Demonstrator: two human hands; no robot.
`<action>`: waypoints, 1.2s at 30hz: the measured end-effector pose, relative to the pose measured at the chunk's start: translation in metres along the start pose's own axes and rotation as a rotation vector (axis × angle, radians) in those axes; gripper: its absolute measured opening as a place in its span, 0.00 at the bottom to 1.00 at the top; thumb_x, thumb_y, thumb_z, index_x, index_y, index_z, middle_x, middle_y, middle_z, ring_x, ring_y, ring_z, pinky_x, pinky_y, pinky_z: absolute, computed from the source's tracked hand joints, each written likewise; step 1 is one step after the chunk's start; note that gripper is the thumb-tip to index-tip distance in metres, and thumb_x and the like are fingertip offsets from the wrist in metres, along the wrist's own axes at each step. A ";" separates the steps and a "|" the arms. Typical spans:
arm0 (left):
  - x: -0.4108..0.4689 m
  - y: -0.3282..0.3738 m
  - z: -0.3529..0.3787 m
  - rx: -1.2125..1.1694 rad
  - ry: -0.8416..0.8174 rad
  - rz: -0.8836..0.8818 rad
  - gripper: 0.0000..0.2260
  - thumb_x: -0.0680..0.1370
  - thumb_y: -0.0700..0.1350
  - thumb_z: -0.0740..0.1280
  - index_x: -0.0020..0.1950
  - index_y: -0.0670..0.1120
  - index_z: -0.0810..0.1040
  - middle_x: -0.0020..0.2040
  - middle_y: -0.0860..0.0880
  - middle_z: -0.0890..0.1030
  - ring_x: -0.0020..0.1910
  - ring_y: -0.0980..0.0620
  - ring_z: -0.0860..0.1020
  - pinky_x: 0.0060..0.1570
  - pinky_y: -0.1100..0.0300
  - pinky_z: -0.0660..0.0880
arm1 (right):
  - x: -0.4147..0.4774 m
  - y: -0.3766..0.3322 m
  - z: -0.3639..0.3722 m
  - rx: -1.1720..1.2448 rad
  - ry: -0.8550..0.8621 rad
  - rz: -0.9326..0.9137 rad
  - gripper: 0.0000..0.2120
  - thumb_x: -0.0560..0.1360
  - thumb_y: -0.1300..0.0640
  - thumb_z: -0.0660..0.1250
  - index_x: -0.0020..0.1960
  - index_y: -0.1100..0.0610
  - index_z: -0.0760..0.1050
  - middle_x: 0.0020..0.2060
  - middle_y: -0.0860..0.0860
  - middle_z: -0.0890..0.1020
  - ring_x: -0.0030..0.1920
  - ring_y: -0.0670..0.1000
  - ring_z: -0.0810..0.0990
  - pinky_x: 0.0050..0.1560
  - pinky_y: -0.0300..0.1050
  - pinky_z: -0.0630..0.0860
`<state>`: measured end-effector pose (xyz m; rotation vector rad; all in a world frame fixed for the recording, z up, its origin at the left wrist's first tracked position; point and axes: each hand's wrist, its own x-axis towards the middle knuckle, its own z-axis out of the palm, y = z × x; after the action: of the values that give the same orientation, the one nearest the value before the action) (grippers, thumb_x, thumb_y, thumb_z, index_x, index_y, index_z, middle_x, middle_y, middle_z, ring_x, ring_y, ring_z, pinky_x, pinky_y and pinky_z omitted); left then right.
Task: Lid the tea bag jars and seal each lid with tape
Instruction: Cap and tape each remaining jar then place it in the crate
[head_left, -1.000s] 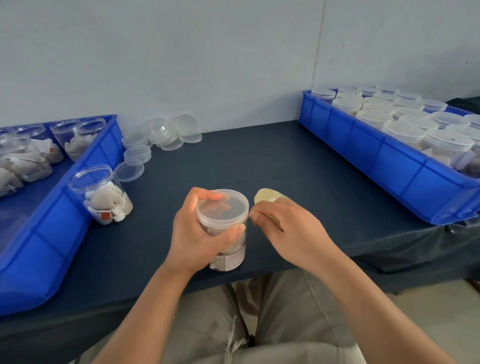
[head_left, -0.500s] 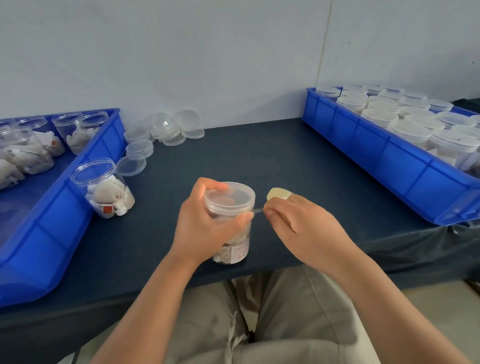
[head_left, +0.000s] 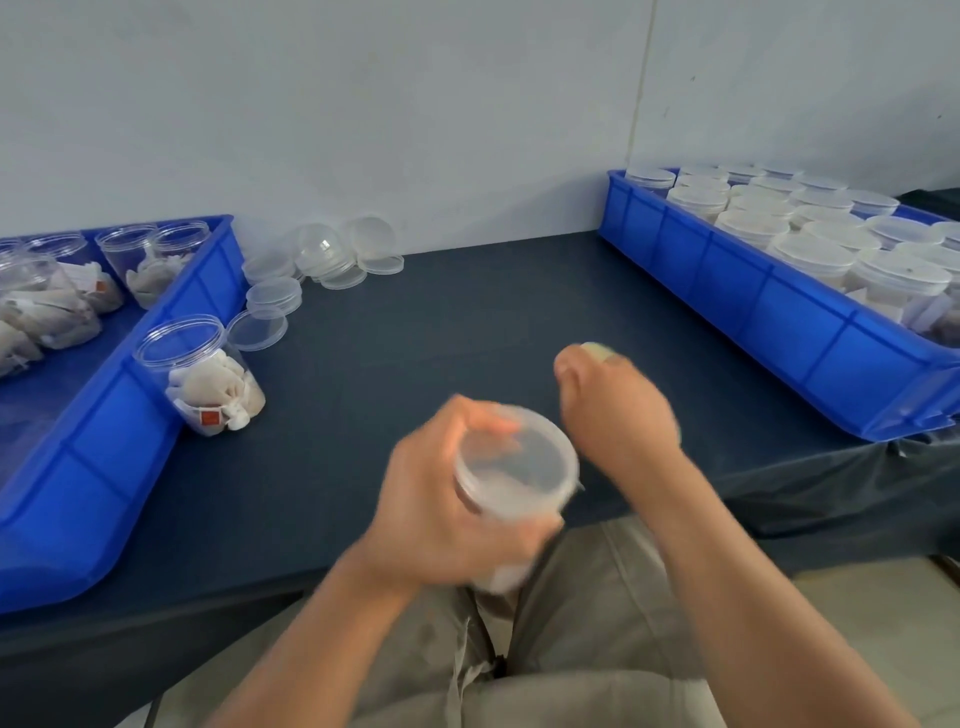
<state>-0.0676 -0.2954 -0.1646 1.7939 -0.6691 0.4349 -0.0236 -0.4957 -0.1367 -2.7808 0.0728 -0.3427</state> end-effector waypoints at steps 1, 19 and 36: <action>-0.010 0.001 0.007 -0.060 -0.039 0.008 0.29 0.67 0.59 0.84 0.62 0.55 0.75 0.62 0.49 0.85 0.57 0.42 0.85 0.54 0.41 0.81 | 0.010 0.010 -0.004 0.009 0.006 0.032 0.10 0.86 0.57 0.53 0.52 0.53 0.72 0.48 0.55 0.80 0.45 0.61 0.79 0.46 0.60 0.81; 0.045 -0.018 -0.015 -0.042 0.147 -0.164 0.26 0.65 0.58 0.78 0.60 0.59 0.73 0.57 0.66 0.80 0.58 0.61 0.81 0.51 0.70 0.76 | 0.009 0.042 0.046 -0.089 -0.073 -0.211 0.22 0.87 0.44 0.56 0.81 0.41 0.63 0.57 0.50 0.76 0.58 0.55 0.77 0.61 0.51 0.74; 0.039 -0.048 -0.015 -0.169 -0.052 -0.248 0.40 0.68 0.66 0.82 0.73 0.55 0.69 0.70 0.59 0.78 0.71 0.51 0.77 0.62 0.63 0.78 | -0.019 -0.008 0.028 0.913 -0.140 -0.326 0.27 0.79 0.41 0.68 0.77 0.44 0.71 0.70 0.39 0.77 0.70 0.43 0.77 0.67 0.39 0.78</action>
<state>-0.0071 -0.2795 -0.1724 1.7044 -0.4955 0.1602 -0.0350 -0.4777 -0.1638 -1.8881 -0.4587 -0.1848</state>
